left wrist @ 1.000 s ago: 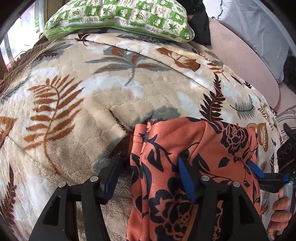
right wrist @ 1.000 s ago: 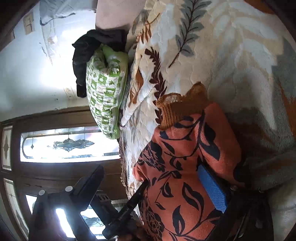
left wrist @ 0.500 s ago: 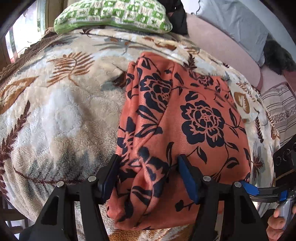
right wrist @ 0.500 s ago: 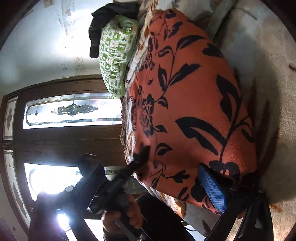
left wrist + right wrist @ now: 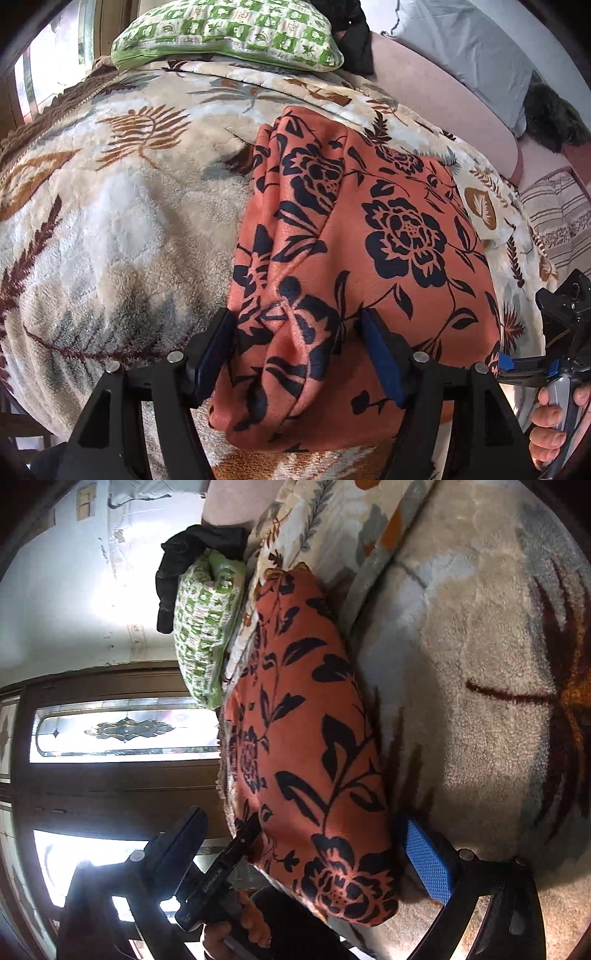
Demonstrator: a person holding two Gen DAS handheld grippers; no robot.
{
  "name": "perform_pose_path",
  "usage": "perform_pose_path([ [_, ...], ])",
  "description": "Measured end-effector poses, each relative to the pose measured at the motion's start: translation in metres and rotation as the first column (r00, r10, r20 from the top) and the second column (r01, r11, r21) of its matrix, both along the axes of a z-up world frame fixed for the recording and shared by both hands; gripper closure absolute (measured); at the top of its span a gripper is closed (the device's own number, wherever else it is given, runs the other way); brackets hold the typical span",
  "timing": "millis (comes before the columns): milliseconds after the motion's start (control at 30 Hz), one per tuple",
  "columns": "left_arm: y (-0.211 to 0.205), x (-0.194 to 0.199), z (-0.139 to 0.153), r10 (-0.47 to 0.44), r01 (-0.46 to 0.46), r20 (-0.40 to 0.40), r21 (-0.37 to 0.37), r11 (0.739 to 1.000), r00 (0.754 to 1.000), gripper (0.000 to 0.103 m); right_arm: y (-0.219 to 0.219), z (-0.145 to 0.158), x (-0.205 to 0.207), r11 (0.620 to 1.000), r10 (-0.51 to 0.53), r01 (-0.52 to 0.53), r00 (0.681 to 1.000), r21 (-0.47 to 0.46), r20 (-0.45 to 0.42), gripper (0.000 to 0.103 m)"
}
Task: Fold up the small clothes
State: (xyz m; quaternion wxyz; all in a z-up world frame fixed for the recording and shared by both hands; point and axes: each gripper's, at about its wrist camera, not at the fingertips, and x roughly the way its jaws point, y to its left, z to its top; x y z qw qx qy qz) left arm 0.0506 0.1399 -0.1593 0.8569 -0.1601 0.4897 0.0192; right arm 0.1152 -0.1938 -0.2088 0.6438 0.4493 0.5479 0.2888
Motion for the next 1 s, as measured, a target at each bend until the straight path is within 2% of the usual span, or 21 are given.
perform_pose_path([
  [67,0.005,0.001,-0.003,0.011,-0.012,-0.01,-0.035,0.999,1.0,0.026,0.019,0.014,0.004,0.997,0.069,-0.067,0.997,-0.039,0.047,0.005],
  [100,0.005,0.002,-0.003,0.008,-0.008,-0.009,-0.033,0.999,1.0,0.026,0.027,0.023,0.003,0.991,0.101,-0.094,0.992,-0.093,0.076,0.015],
  [167,0.002,0.001,-0.004,-0.002,0.002,0.006,-0.015,1.0,1.0,0.026,0.039,0.035,0.001,0.973,0.147,-0.126,0.984,-0.192,0.1,0.027],
  [200,0.002,0.0,-0.005,-0.007,0.007,0.016,-0.012,1.0,1.0,0.026,0.042,0.041,-0.001,0.964,0.154,-0.124,0.981,-0.237,0.114,0.038],
  [233,0.002,-0.001,-0.006,-0.011,0.012,0.024,-0.016,1.0,1.0,0.026,0.043,0.047,-0.005,0.949,0.164,-0.12,0.978,-0.292,0.132,0.043],
  [267,0.003,-0.002,-0.007,-0.015,0.016,0.029,-0.023,1.0,0.999,0.025,0.047,0.05,-0.006,0.929,0.178,-0.116,0.973,-0.351,0.148,0.058],
  [300,0.002,-0.004,-0.008,-0.02,0.021,0.033,-0.024,0.999,0.999,0.025,0.05,0.045,-0.009,0.898,0.201,-0.124,0.969,-0.421,0.145,0.061],
  [333,0.001,-0.004,-0.008,-0.028,0.028,0.032,-0.014,0.999,0.999,0.025,0.053,0.031,-0.01,0.862,0.233,-0.153,0.966,-0.482,0.109,0.062],
  [367,0.001,-0.005,-0.006,-0.029,0.03,0.036,-0.007,1.0,0.999,0.025,0.052,0.019,-0.011,0.859,0.246,-0.179,0.966,-0.479,0.081,0.062],
  [433,0.0,-0.007,0.004,-0.024,0.024,0.028,-0.006,1.0,0.999,0.028,0.042,0.026,-0.011,0.89,0.215,-0.15,0.971,-0.431,0.106,0.054],
  [467,0.0,-0.01,0.013,-0.02,0.021,0.05,-0.013,1.0,0.999,0.031,0.036,0.034,-0.011,0.911,0.19,-0.129,0.974,-0.392,0.121,0.033],
  [500,-0.001,-0.014,0.026,-0.025,0.027,0.097,-0.02,0.999,0.995,0.031,0.028,0.042,-0.011,0.935,0.159,-0.101,0.976,-0.34,0.147,0.021],
  [567,-0.008,-0.017,0.05,-0.057,0.062,0.191,-0.017,0.998,0.98,0.031,0.011,0.057,-0.003,0.966,0.087,-0.036,0.977,-0.254,0.194,0.02],
  [633,-0.016,-0.011,0.059,-0.097,0.101,0.221,-0.009,0.995,0.97,0.031,-0.002,0.059,0.016,0.978,0.027,0.014,0.981,-0.206,0.193,0.016],
  [700,-0.022,0.005,0.044,-0.113,0.113,0.169,0.009,0.994,0.979,0.031,-0.005,0.045,0.044,0.981,-0.001,0.031,0.988,-0.19,0.155,0.016],
  [767,-0.024,0.018,0.012,-0.091,0.087,0.045,0.086,0.992,0.995,0.029,0.005,0.017,0.074,0.987,0.001,0.008,0.999,-0.16,0.052,0.017],
  [800,-0.021,0.019,0.001,-0.087,0.083,0.035,0.084,0.993,0.996,0.027,0.013,0.004,0.082,0.987,0.022,-0.021,1.0,-0.157,0.002,0.036],
  [833,-0.016,0.016,-0.001,-0.076,0.073,0.06,0.06,0.996,0.995,0.025,0.028,0.004,0.088,0.977,0.066,-0.065,0.998,-0.203,-0.002,0.046],
  [867,-0.012,0.015,-0.002,-0.073,0.071,0.057,0.041,0.997,0.996,0.025,0.045,0.016,0.086,0.941,0.132,-0.11,0.99,-0.319,0.048,0.048],
  [933,-0.01,0.015,-0.003,-0.077,0.075,0.057,0.038,0.996,0.995,0.024,0.08,0.048,0.072,0.838,0.252,-0.139,0.956,-0.528,0.148,0.051],
  [1000,-0.011,0.015,-0.004,-0.08,0.077,0.063,0.04,0.996,0.995,0.023,0.1,0.065,0.062,0.739,0.338,-0.117,0.916,-0.664,0.214,0.052],
])
